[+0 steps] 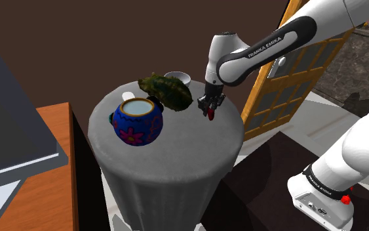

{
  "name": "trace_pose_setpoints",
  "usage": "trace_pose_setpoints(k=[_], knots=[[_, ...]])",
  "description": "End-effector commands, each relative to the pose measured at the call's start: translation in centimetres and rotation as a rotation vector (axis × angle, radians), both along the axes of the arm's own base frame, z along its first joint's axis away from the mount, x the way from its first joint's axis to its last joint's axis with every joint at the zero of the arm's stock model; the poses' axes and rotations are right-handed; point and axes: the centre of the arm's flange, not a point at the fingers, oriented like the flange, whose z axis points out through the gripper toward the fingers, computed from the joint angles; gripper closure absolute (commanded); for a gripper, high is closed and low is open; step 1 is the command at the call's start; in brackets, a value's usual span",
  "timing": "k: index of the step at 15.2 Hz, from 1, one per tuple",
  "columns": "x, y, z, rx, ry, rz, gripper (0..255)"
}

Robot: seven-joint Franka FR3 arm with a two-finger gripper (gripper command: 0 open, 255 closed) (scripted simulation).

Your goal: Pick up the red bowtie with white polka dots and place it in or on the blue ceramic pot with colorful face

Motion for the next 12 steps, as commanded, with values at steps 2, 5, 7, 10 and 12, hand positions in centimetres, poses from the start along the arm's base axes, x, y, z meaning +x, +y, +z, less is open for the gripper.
trace_pose_setpoints(k=[2,5,7,10,12], knots=[[-0.1,0.3,-0.6,0.005,0.001,0.008,255],[0.0,0.6,0.7,0.005,0.001,0.008,255],[0.0,0.6,1.8,0.005,0.001,0.008,255],[0.0,0.6,3.4,0.005,0.001,0.008,255],[0.0,0.6,4.4,0.005,0.001,0.008,255]])
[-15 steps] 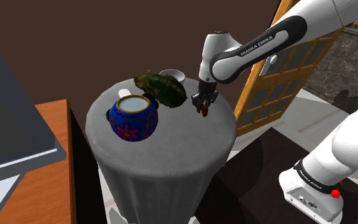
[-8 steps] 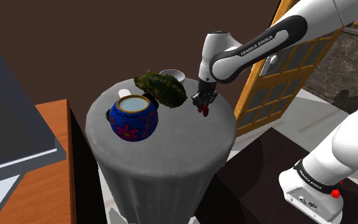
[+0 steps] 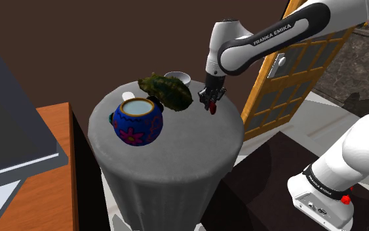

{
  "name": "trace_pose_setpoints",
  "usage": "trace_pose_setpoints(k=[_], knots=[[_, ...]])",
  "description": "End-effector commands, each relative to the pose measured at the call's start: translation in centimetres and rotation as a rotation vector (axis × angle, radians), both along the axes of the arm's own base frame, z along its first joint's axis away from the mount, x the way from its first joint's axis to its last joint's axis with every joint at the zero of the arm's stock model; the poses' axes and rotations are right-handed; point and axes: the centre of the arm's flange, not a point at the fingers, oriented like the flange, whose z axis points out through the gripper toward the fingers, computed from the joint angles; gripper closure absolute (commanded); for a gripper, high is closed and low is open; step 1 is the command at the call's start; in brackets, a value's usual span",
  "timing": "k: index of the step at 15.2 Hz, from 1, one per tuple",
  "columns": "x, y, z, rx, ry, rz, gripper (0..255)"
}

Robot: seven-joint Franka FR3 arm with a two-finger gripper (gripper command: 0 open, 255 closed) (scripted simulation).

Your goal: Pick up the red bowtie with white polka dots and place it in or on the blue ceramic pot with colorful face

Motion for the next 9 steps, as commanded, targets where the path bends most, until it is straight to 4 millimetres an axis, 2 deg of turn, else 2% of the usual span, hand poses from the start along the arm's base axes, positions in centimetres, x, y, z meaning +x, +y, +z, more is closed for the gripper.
trace_pose_setpoints(k=[1,9], knots=[[0.0,0.0,1.0,0.0,0.001,0.0,255],[0.0,0.0,5.3,0.0,0.001,0.0,255]])
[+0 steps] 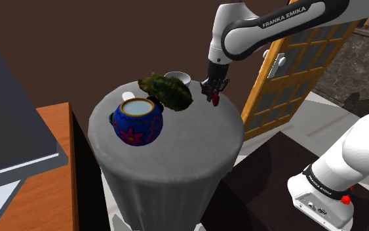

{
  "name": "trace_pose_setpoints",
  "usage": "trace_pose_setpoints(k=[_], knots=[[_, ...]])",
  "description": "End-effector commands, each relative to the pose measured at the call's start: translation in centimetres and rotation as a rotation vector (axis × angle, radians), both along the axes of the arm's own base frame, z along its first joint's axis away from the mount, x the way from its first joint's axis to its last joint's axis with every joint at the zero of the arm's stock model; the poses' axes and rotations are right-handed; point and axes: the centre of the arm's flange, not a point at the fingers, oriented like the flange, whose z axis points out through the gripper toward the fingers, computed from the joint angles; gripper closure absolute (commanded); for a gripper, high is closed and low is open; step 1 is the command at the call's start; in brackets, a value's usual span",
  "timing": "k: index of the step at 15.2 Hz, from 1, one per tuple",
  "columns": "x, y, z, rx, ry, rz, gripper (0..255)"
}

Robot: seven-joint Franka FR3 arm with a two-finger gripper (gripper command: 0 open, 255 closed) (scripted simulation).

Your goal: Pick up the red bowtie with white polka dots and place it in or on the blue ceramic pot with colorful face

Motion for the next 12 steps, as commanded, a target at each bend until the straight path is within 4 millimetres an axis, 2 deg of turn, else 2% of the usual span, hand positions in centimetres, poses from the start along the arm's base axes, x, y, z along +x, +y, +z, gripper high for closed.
trace_pose_setpoints(k=[1,12], knots=[[0.1,0.0,1.0,0.0,0.0,0.0,255],[0.1,0.0,6.8,0.0,0.0,0.0,255]])
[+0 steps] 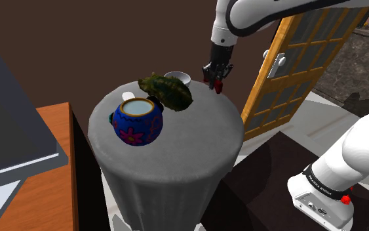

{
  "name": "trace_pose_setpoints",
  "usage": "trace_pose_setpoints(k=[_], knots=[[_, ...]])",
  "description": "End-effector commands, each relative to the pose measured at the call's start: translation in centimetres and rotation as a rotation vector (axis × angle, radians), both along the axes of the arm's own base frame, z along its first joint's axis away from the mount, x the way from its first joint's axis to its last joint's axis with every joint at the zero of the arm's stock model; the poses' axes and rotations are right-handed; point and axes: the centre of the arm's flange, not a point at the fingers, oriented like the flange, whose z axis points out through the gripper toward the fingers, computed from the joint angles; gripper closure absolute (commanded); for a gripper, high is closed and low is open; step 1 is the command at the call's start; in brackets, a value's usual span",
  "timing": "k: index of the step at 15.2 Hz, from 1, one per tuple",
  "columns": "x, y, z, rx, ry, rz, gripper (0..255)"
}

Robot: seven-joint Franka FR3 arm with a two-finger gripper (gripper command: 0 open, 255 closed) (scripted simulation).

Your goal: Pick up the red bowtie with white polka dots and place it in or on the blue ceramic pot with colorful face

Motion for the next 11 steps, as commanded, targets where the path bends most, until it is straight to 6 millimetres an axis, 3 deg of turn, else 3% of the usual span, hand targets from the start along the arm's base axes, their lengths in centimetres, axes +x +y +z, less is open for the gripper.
trace_pose_setpoints(k=[1,11], knots=[[0.0,-0.1,1.1,0.0,0.0,0.0,255],[0.0,-0.1,6.3,0.0,0.0,0.0,255]])
